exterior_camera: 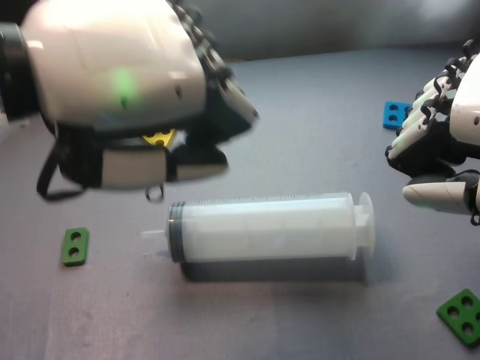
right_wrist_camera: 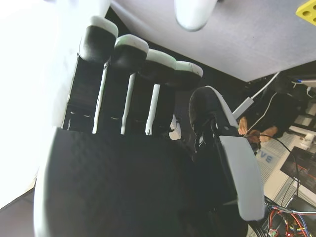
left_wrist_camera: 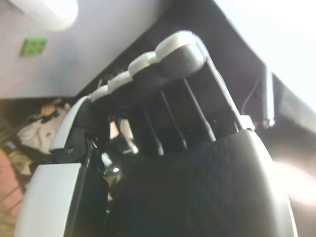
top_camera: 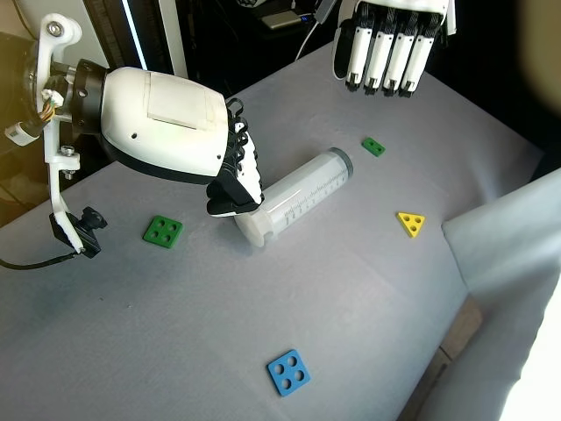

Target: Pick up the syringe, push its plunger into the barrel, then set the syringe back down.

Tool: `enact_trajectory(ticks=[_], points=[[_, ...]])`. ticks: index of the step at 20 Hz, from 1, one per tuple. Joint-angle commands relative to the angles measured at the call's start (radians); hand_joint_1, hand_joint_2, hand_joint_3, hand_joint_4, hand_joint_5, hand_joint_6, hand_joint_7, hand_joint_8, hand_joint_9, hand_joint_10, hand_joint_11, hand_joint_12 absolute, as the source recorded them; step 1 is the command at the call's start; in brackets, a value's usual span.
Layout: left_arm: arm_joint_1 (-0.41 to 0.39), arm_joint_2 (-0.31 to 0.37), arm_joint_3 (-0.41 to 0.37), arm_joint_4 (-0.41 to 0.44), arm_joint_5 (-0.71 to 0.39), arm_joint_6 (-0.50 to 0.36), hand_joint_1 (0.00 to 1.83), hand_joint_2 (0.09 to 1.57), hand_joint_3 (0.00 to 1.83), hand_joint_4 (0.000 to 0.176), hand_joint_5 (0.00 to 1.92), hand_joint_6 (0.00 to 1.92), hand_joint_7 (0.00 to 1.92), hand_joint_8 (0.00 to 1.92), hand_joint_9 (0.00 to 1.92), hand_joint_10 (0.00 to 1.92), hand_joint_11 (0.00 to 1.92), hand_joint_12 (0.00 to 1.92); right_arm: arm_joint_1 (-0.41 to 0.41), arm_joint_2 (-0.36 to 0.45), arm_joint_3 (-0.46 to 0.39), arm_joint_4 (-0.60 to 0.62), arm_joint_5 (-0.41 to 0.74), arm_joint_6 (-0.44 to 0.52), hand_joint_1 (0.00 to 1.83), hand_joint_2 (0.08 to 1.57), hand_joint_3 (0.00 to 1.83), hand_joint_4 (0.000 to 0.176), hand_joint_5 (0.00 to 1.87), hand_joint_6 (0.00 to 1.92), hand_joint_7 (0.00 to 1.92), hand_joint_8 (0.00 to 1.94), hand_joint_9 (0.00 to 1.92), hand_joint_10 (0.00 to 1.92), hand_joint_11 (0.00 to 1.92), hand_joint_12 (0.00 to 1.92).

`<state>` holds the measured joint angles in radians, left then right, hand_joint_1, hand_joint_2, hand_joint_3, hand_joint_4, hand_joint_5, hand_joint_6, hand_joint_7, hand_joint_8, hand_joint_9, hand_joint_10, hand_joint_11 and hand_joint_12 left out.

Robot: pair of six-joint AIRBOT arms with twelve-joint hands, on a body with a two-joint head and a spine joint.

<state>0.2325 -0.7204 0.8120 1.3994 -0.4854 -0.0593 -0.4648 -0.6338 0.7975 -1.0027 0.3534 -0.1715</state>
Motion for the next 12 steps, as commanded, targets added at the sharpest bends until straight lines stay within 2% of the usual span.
enact_trajectory(ticks=[1, 3, 6, 10, 12], points=[[-0.016, -0.003, 0.006, -0.043, -0.046, 0.010, 0.69, 1.49, 0.00, 0.000, 0.83, 1.92, 0.91, 1.92, 0.91, 1.92, 0.95, 1.92, 0.011, -0.001, -0.003, 0.028, 0.064, 0.002, 0.46, 1.54, 0.00, 0.000, 0.86, 1.92, 0.92, 1.94, 0.83, 1.92, 0.81, 1.92], [-0.016, -0.006, 0.029, -0.071, -0.093, -0.014, 0.70, 1.48, 0.00, 0.000, 0.83, 1.92, 0.92, 1.92, 0.91, 1.92, 0.93, 1.92, 0.011, -0.001, -0.003, 0.028, 0.064, 0.002, 0.44, 1.54, 0.00, 0.000, 0.87, 1.92, 0.94, 1.94, 0.85, 1.92, 0.81, 1.92], [-0.005, -0.012, 0.022, -0.077, -0.081, 0.027, 0.72, 1.47, 0.00, 0.000, 0.84, 1.92, 0.94, 1.92, 0.93, 1.92, 0.95, 1.92, 0.011, -0.001, -0.003, 0.028, 0.064, 0.002, 0.45, 1.54, 0.00, 0.000, 0.88, 1.92, 0.95, 1.94, 0.86, 1.92, 0.82, 1.92], [0.026, -0.007, 0.004, -0.080, -0.069, 0.025, 0.72, 1.47, 0.00, 0.000, 0.84, 1.92, 0.95, 1.92, 0.94, 1.92, 0.92, 1.92, 0.011, -0.001, -0.003, 0.028, 0.064, 0.002, 0.62, 1.49, 0.00, 0.000, 0.90, 1.92, 0.96, 1.94, 0.89, 1.92, 0.90, 1.92], [0.036, -0.006, -0.003, -0.082, -0.067, 0.025, 0.69, 1.48, 0.00, 0.000, 0.83, 1.92, 0.96, 1.92, 0.95, 1.92, 0.98, 1.92, 0.011, -0.001, -0.003, 0.028, 0.064, 0.002, 0.60, 1.50, 0.00, 0.000, 0.90, 1.92, 0.98, 1.94, 0.92, 1.92, 0.94, 1.92]])
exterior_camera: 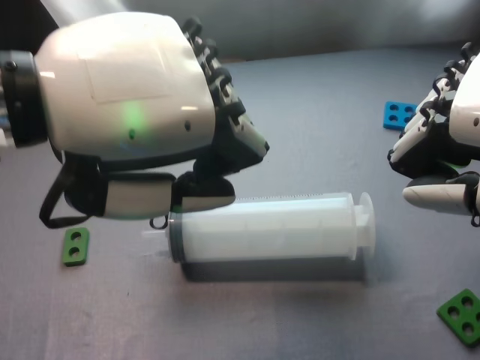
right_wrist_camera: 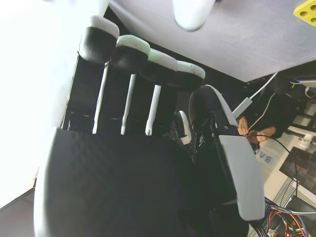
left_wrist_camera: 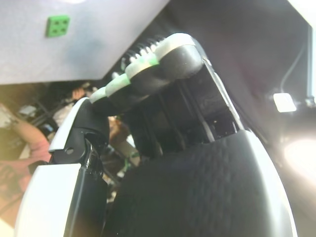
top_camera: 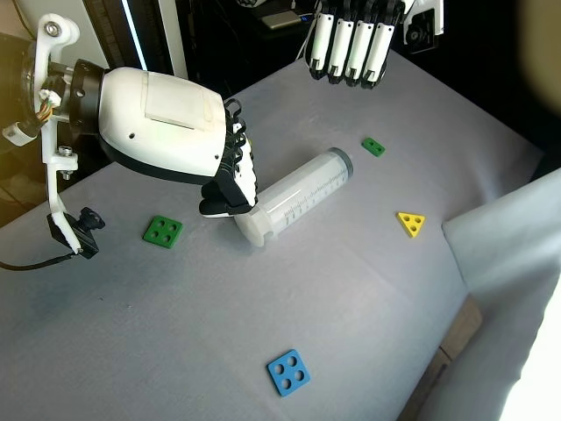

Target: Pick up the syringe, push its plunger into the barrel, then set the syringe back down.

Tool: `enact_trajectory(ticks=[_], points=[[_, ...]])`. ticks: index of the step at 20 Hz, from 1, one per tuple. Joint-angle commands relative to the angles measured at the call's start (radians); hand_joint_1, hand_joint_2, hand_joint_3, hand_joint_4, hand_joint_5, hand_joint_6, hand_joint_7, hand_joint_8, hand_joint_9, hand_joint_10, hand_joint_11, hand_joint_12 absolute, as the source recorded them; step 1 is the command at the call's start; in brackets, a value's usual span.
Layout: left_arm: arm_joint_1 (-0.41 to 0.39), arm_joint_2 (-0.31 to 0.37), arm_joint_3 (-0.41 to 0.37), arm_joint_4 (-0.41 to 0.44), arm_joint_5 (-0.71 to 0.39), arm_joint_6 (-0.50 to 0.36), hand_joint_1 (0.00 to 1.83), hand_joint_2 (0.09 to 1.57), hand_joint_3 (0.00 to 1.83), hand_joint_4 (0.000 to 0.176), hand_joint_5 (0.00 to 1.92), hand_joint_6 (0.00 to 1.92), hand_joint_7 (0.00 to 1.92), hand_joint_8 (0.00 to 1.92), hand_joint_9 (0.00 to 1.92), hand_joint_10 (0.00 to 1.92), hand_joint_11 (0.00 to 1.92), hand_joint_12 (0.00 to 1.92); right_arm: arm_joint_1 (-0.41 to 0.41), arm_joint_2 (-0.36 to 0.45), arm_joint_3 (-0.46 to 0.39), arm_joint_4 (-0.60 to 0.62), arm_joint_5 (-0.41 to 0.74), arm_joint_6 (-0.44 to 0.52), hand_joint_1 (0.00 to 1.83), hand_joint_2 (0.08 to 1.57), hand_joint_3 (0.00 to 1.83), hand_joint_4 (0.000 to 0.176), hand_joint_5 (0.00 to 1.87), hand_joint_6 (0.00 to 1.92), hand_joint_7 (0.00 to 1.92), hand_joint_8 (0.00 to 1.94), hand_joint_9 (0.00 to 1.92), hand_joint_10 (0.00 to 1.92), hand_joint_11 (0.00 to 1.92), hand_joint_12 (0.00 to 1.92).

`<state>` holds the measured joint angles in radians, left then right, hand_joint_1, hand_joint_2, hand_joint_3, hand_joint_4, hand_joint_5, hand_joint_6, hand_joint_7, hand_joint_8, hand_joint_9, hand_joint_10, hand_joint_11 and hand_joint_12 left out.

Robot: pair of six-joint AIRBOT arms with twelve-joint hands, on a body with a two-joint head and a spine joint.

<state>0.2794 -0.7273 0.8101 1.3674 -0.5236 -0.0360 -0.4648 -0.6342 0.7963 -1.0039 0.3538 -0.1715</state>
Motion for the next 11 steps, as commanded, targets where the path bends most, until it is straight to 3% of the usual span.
enact_trajectory(ticks=[1, 5, 11], points=[[-0.008, 0.002, -0.004, -0.048, -0.033, 0.001, 0.69, 1.47, 0.00, 0.000, 0.85, 1.92, 0.98, 1.92, 0.96, 1.92, 1.00, 1.92, 0.011, 0.000, -0.002, 0.029, 0.064, 0.002, 0.57, 1.51, 0.00, 0.000, 0.90, 1.92, 0.98, 1.94, 0.91, 1.92, 0.94, 1.92], [-0.006, 0.004, -0.013, -0.050, -0.039, -0.011, 0.70, 1.47, 0.00, 0.000, 0.87, 1.92, 0.98, 1.92, 0.96, 1.92, 0.91, 1.92, 0.011, 0.000, -0.002, 0.028, 0.064, 0.002, 0.55, 1.50, 0.00, 0.000, 0.90, 1.92, 0.99, 1.94, 0.93, 1.92, 0.95, 1.92], [-0.005, 0.005, -0.010, -0.076, -0.044, -0.013, 0.70, 1.48, 0.00, 0.000, 0.86, 1.92, 0.96, 1.92, 0.95, 1.92, 0.93, 1.92, 0.011, 0.000, -0.002, 0.027, 0.064, 0.002, 0.54, 1.51, 0.00, 0.000, 0.90, 1.92, 0.98, 1.94, 0.91, 1.92, 0.93, 1.92]])
